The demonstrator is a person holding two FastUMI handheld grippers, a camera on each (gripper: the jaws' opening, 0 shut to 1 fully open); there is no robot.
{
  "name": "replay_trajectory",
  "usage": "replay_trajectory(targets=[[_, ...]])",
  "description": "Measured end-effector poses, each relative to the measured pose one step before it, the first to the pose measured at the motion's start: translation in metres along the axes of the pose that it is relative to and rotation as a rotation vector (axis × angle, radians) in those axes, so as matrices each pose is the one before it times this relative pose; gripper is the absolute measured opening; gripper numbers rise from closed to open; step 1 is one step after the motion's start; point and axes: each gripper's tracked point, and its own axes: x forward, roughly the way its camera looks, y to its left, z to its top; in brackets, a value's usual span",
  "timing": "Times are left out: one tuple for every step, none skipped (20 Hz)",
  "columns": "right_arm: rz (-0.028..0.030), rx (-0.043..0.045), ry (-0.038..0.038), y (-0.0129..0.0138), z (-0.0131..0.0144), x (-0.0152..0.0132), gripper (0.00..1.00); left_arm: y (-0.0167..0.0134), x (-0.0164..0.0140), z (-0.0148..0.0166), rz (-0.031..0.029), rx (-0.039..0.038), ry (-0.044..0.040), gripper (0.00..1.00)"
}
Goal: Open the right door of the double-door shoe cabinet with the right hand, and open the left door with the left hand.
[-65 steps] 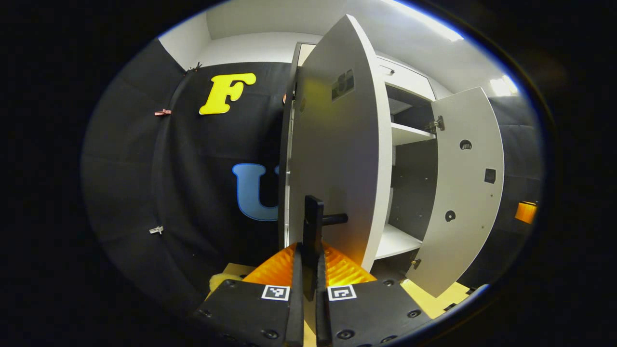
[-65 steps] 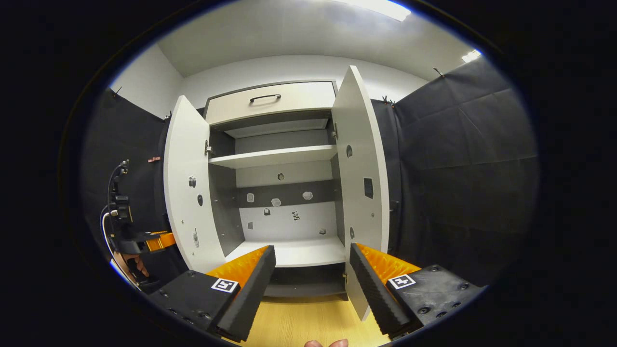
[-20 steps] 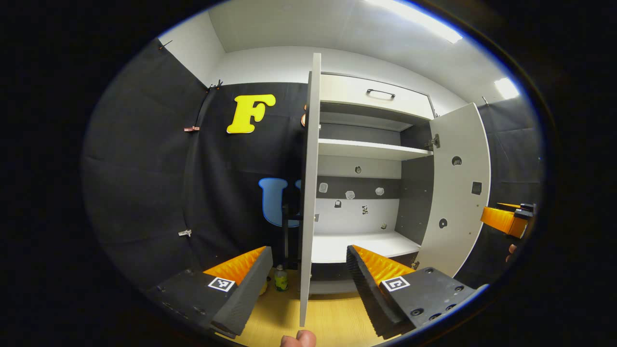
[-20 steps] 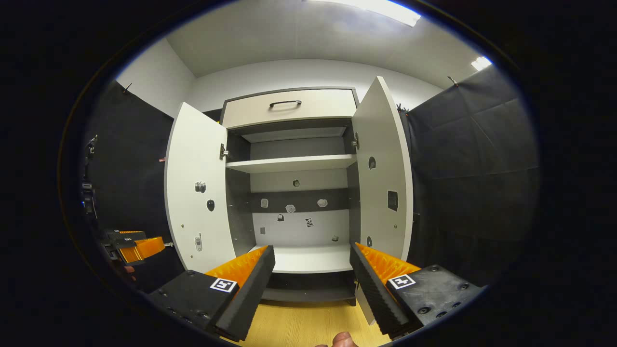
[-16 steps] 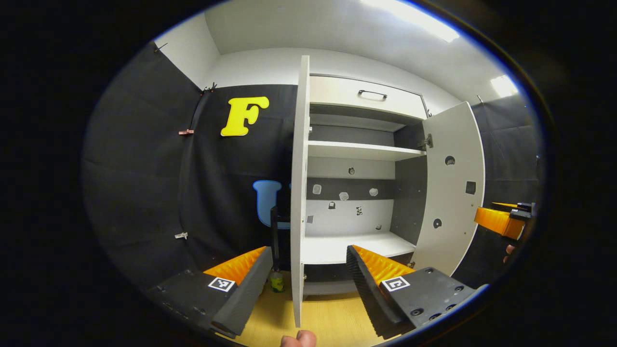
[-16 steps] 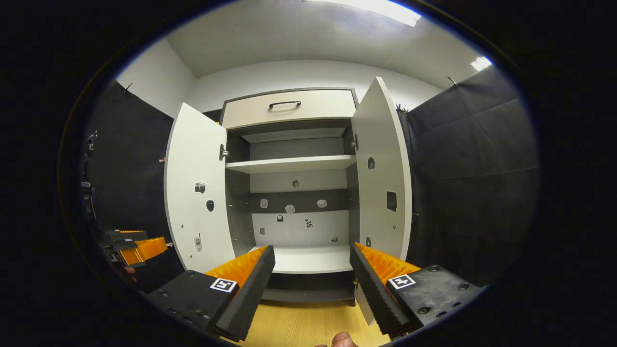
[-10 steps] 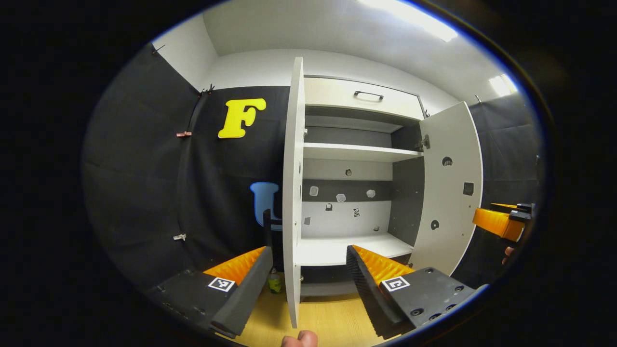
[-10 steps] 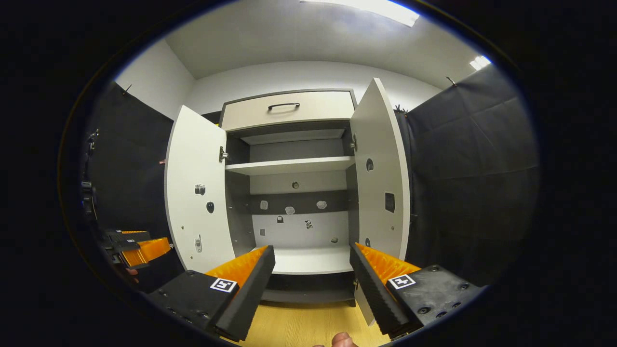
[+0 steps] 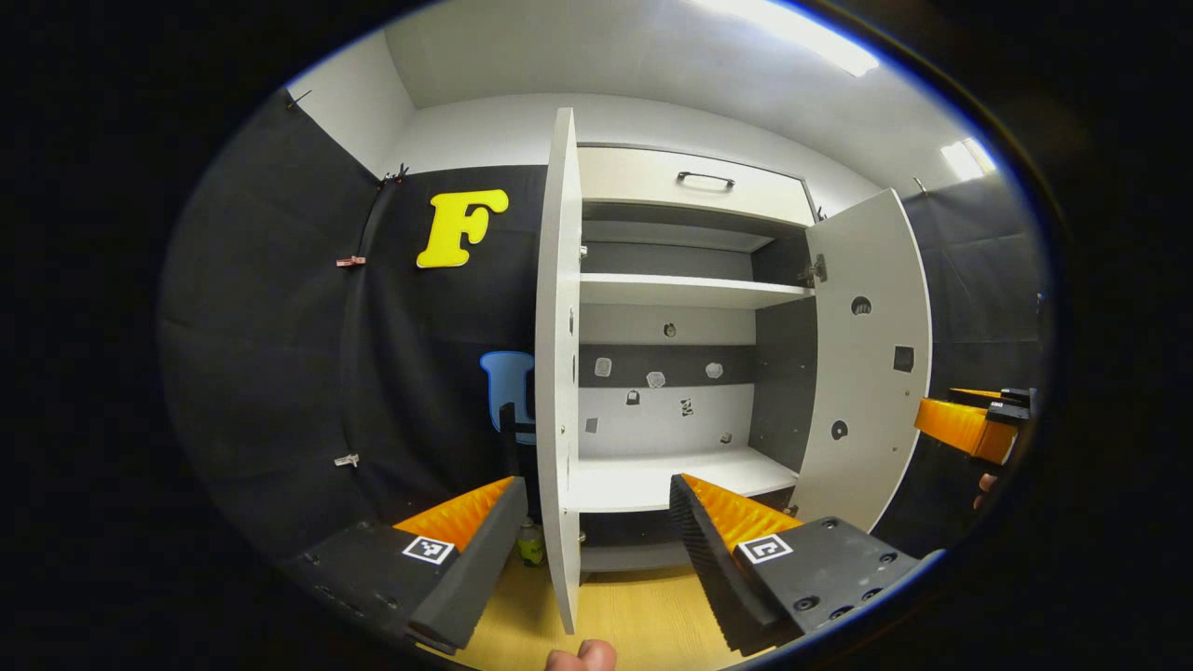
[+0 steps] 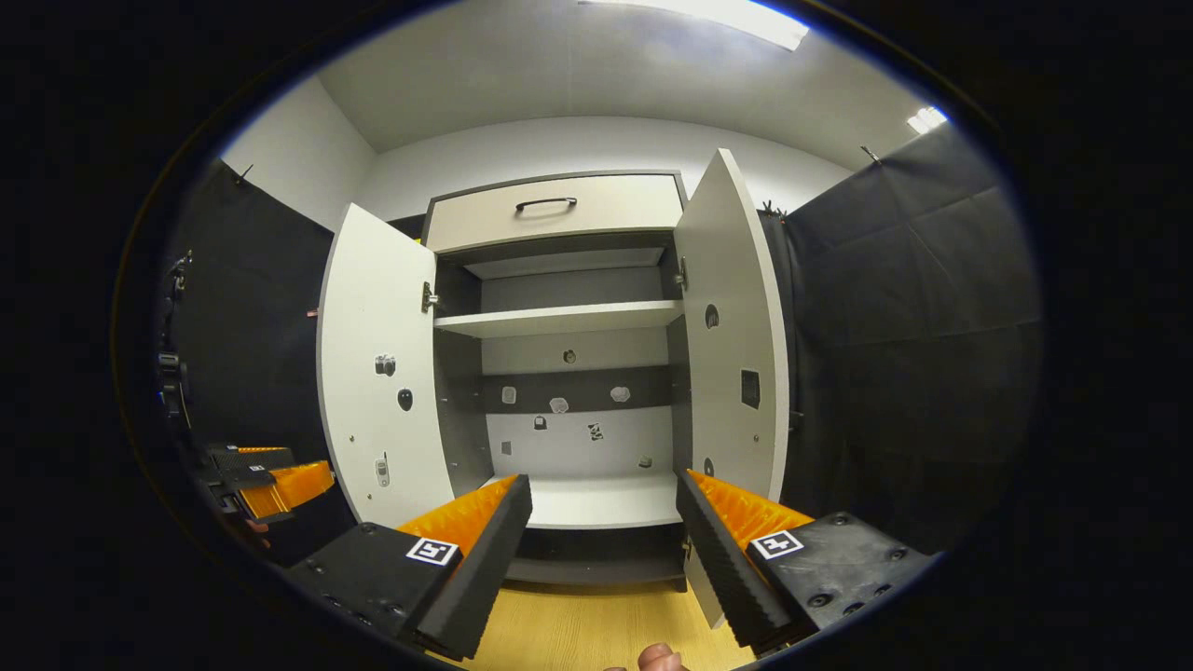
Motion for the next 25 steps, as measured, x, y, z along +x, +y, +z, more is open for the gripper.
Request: replay_trajectory(targets=[[0.00094,0.00084,-0.00113,0.00007,0.00044,-0.00011,0.98,0.00033,0.00007,0.00017,-0.00006,-0.00029,0.00018,0.95],[0.00069,-0.00038,-0.0005,0.00065,0.00016,-0.00036,0.98,0.00038,-0.00024,0.00057,0.00067,0.00187,-0.00055,0.95],[-0.00054,-0.00036,-0.00007,0.0002,-0.00014,0.00055,0.98,-0.00022,-0.0001,-0.00051,-0.00029,0.00312,0.00005,0.95],[0.00183,0.00168,0.00051,0.00086,0.00035,-0.00041,0.98,-0.0006,0.00023,0.00004,-0.00269,0.00291,0.00164,0.95],[0.00225,0.00288,-0.00015,0.00091,0.00009,-0.00066,0.98,-0.0008,0.00031,-0.00138,-0.00369,0.00131,0.00205,0.95],[0.00214,0.00121,0.00058,0.00109,-0.0006,0.00048,0.98,-0.00026,-0.00014,-0.00058,-0.00005,-0.00163,0.00155,0.95],[0.00169,-0.00128,-0.00059,0.00095,-0.00017,0.00023,0.98,0.00137,-0.0006,-0.00009,-0.00006,-0.00327,0.00089,0.95],[-0.00022,-0.00252,-0.0007,-0.00005,0.00033,-0.00011,0.98,0.00021,-0.00034,0.0007,-0.00095,-0.00183,0.00012,0.95],[0.00119,-0.00042,-0.00154,0.00032,0.00071,0.00016,0.98,-0.00022,0.00009,-0.00003,0.00028,0.0018,-0.00052,0.95],[0.00084,0.00184,-0.00079,0.00082,0.00025,-0.00039,0.98,-0.00022,-0.00067,0.00059,0.0004,0.00414,-0.00051,0.95],[0.0005,0.0021,-0.00066,0.0005,0.00032,0.00024,0.98,0.00075,0.00026,-0.00016,0.0003,0.00391,-0.00104,0.95],[0.00078,0.00049,-0.00031,0.00093,0.00007,0.00008,0.98,0.00003,0.00026,0.00116,-0.00155,0.00258,-0.0011,0.94],[0.00041,-0.00262,0.00027,0.00017,-0.00002,0.00012,0.98,-0.00017,0.00004,-0.00031,-0.00178,0.00109,-0.0001,0.94],[0.00009,-0.0043,0.00067,-0.00015,-0.0005,-0.00008,0.98,-0.00064,-0.00033,-0.00006,-0.00082,-0.00029,0.00109,0.94],[-0.00029,-0.00265,0.00154,0.00011,-0.00079,0.00011,0.98,-0.0001,0.00085,-0.00071,0.00025,-0.00118,0.00082,0.94],[0.00086,-0.00042,0.0017,0.00074,-0.0008,0.0004,0.98,-0.00007,0.00009,-0.00025,-0.0005,-0.00131,0.00188,0.95],[0.00035,0.00041,0.00121,0.00028,-0.00003,-0.00036,0.98,0.00052,0.0001,-0.00086,0.00006,-0.00114,0.00137,0.95],[-0.00031,-0.00071,0.00084,-0.00055,-0.00026,-0.00014,0.98,-0.00003,0.00033,0.0005,-0.00007,-0.00057,-0.00114,0.95],[-0.00137,-0.00343,-0.00109,-0.00062,0.00005,0.0004,0.98,0.00053,0.00022,-0.0003,0.00092,-0.00026,0.00084,0.95],[-0.00166,-0.00492,-0.00145,-0.0006,0.00026,0.00036,0.98,0.00044,0.00043,0.00016,0.00025,-0.00033,0.00039,0.95],[-0.00022,-0.00414,-0.00074,-0.00009,-0.00036,0.0003,0.98,-0.00071,-0.0002,-0.00032,-0.00057,0.00003,0.00089,0.95],[0.00064,-0.00238,-0.00074,0.00021,0.00021,0.00079,0.98,-0.00091,0.00089,-0.0002,0.00061,0.00053,0.00046,0.95],[0.00241,-0.00021,0.00068,0.00027,-0.00037,0.00044,0.98,-0.00019,0.00055,-0.00077,0.00123,0.00039,0.00019,0.95],[0.00269,0.00094,0.00132,0.001,-0.00023,0.00139,0.98,-0.00011,0.00021,0.00009,0.00058,-0.00046,0.0004,0.95],[0.00175,0.0015,0.00253,0.00056,-0.0012,0.00077,0.98,-0.00012,0.0008,-0.00088,0.00068,-0.00123,-0.00003,0.95]])
